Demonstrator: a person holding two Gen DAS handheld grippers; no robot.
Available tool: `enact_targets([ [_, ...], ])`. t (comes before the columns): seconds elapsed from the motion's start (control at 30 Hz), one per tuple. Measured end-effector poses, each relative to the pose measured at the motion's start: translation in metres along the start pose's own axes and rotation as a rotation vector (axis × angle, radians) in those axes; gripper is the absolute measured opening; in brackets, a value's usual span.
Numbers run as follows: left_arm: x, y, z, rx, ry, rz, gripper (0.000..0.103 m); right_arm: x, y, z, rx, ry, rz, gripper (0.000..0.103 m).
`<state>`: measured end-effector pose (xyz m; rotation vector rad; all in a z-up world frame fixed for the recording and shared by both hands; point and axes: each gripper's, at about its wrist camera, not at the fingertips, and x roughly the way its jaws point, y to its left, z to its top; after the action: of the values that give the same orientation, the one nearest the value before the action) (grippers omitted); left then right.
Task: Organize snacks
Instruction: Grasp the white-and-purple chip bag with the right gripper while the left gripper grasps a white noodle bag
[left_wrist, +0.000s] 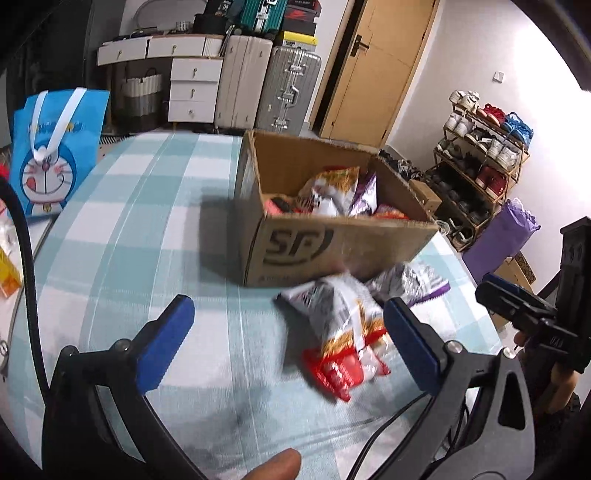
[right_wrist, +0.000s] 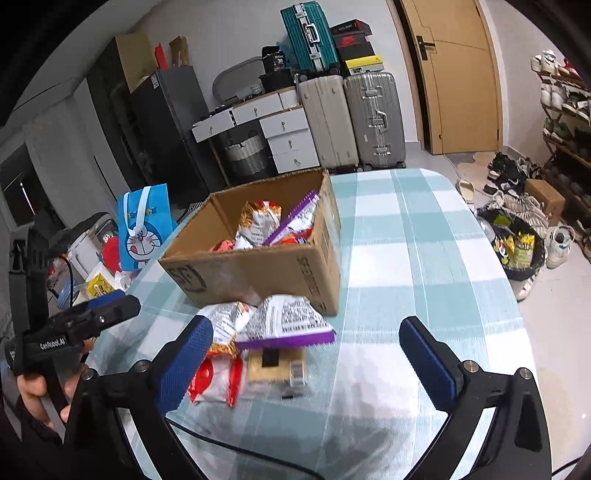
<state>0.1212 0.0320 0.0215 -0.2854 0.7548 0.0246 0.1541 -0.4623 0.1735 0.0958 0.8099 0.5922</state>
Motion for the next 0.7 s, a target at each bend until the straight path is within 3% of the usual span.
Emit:
enact_targets([
  [0.7, 0.03, -0.014, -0.029, 0.009, 0.127, -0.001, 0.102, 0.027, -0.01, -0.032, 0.024, 0.129, -0.031, 0.102],
])
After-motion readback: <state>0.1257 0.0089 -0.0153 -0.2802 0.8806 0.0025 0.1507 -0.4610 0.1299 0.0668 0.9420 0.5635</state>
